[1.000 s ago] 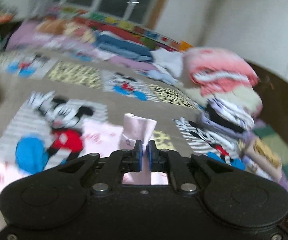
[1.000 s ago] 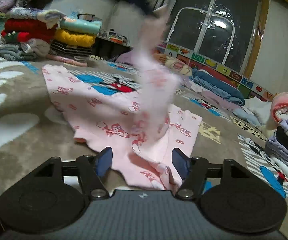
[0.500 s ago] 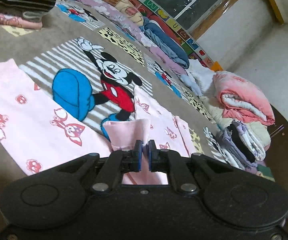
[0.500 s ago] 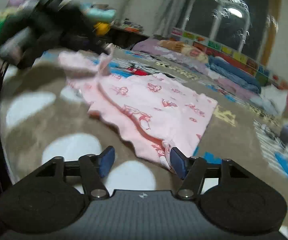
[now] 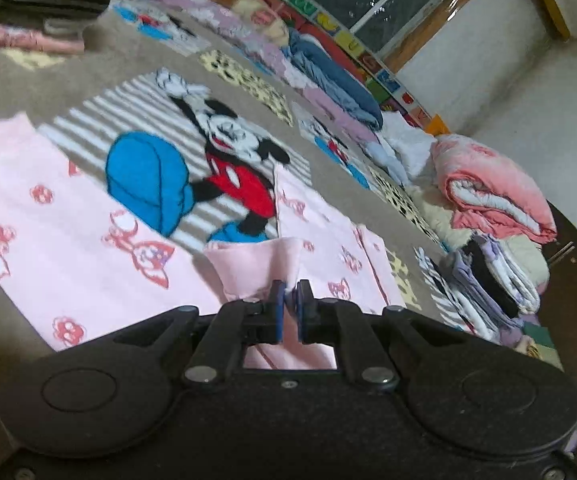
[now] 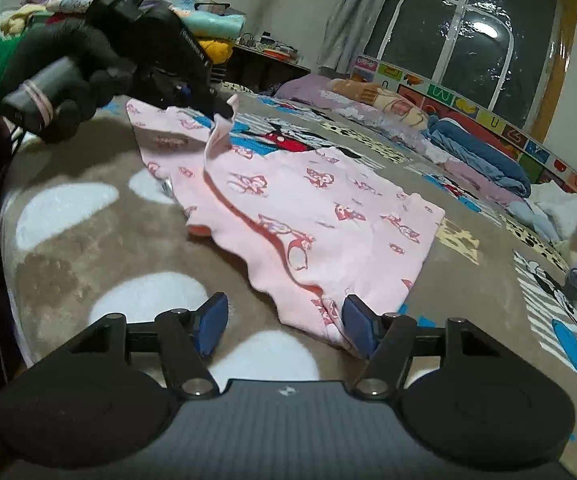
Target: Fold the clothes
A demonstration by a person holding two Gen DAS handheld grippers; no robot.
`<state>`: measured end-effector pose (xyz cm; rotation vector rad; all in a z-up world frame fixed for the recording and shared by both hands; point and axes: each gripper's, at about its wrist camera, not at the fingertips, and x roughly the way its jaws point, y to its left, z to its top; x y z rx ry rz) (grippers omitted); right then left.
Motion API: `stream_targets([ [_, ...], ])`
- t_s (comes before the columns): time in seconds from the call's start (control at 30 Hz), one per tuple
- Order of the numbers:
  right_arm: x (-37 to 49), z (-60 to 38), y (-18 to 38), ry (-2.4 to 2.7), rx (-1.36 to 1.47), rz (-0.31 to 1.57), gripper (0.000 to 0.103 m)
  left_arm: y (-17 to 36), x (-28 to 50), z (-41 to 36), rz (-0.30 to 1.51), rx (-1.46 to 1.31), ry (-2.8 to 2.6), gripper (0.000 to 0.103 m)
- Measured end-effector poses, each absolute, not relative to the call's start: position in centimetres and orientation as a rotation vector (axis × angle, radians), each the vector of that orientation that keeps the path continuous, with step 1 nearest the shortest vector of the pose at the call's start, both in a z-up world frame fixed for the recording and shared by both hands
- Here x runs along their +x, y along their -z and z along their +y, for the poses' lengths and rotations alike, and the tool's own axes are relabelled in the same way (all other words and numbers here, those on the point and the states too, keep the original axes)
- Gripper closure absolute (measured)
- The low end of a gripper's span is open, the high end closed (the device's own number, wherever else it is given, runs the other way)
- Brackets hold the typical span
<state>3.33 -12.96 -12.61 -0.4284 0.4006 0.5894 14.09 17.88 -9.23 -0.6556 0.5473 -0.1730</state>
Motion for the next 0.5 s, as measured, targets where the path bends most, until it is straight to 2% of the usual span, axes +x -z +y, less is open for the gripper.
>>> stream_targets([
  [0.1, 3.1, -13.3, 12.2, -0.590, -0.397, 0.363, 0.039, 8.3, 13.8, 17.4, 0.499, -0.682, 0.183, 0.099],
  [0.23, 3.7, -13.3, 12.2, -0.594, -0.343, 0.330, 0.032, 6.2, 14.1, 16.4, 0.442, -0.729, 0.213, 0.099],
  [0.5, 6.0, -15.5, 12.5, -0.654, -0.125, 0.438, 0.033, 2.2, 19.4, 10.9, 0.445, -0.644, 0.284, 0.099],
])
